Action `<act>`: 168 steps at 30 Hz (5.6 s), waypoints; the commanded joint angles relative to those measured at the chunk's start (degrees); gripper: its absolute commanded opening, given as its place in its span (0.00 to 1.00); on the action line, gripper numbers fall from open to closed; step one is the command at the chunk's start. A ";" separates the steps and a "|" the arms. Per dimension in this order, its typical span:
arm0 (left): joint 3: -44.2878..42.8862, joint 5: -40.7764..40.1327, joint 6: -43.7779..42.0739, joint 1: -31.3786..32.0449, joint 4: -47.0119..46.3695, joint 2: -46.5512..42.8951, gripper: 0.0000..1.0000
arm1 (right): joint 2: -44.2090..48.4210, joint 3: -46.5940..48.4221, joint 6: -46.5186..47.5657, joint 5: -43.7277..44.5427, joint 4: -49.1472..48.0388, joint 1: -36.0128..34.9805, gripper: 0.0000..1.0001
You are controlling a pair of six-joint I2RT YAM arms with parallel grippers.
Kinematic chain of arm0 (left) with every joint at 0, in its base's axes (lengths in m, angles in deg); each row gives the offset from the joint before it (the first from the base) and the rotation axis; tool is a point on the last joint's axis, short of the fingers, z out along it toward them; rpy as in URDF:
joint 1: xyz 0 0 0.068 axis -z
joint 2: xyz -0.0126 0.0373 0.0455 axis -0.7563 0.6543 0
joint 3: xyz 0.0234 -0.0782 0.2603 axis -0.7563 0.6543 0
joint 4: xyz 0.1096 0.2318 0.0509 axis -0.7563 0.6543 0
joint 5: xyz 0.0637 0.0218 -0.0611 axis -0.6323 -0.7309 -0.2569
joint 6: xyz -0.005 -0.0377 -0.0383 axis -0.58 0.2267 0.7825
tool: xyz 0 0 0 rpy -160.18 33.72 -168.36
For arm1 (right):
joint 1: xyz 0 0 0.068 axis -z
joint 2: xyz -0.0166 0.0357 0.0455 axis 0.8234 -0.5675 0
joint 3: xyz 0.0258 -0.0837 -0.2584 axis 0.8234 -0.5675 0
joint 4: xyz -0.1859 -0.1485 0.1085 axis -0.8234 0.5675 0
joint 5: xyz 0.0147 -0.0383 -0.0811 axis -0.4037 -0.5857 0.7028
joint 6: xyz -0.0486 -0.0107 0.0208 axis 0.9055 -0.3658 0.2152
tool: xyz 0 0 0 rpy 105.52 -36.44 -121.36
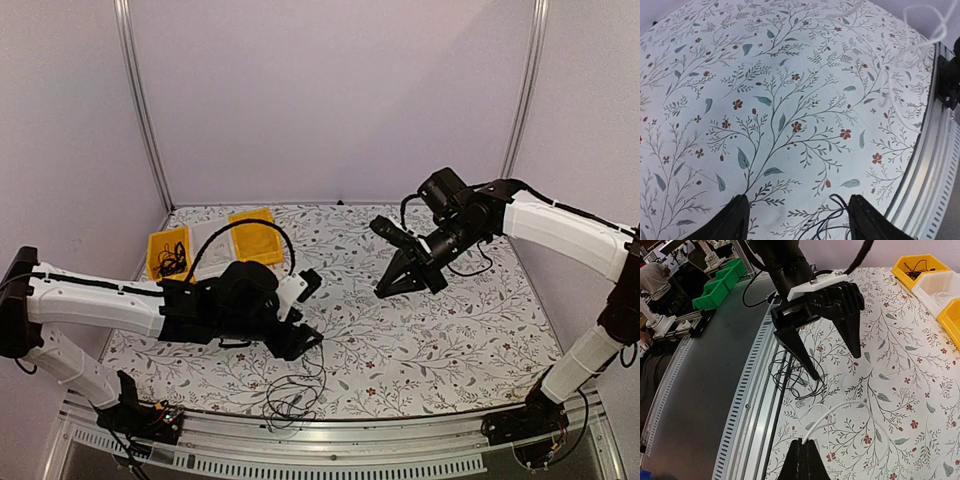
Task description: Untangle the cables
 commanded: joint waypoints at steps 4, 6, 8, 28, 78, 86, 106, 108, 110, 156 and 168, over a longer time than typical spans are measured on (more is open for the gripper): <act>-1.71 -9.88 7.55 -1.60 10.10 9.38 0.66 | -4.15 -0.33 1.79 -1.30 0.66 -3.95 0.00; 0.40 -2.86 5.98 -1.65 6.32 7.43 0.66 | -4.88 0.14 2.05 -1.00 0.87 -4.43 0.00; -0.49 3.69 6.14 -3.52 9.68 7.78 0.69 | -5.68 0.59 2.08 -0.80 0.87 -4.58 0.00; 2.02 42.93 17.15 -14.10 1.09 -7.32 0.73 | -8.29 0.01 2.77 -1.93 0.62 -4.85 0.00; -4.27 17.05 -17.47 -1.56 -17.57 5.41 0.50 | -8.02 0.49 5.04 -3.80 3.00 -4.96 0.00; -4.22 16.70 -18.50 -1.35 -19.81 6.86 0.26 | -8.04 0.18 5.30 -3.69 2.83 -4.98 0.00; -0.77 -6.11 -11.54 -14.40 -6.54 -7.32 0.00 | 0.47 -10.05 -1.88 8.59 -13.24 4.85 0.43; -1.13 -9.77 -9.95 -18.78 -1.54 -9.27 0.00 | 0.51 -11.48 -3.03 11.44 -15.37 5.16 0.44; -1.18 -12.43 -7.63 -23.82 1.03 -10.68 0.00 | -0.30 -11.88 -3.20 13.81 -15.99 5.34 0.45; -18.42 -25.36 -5.09 -42.68 15.93 7.49 0.44 | 2.66 -8.15 -9.00 25.77 -23.47 5.30 0.58; 4.26 -3.56 0.47 -26.66 -1.95 -15.07 0.45 | -11.49 -6.09 -13.70 18.19 -27.69 -8.45 0.60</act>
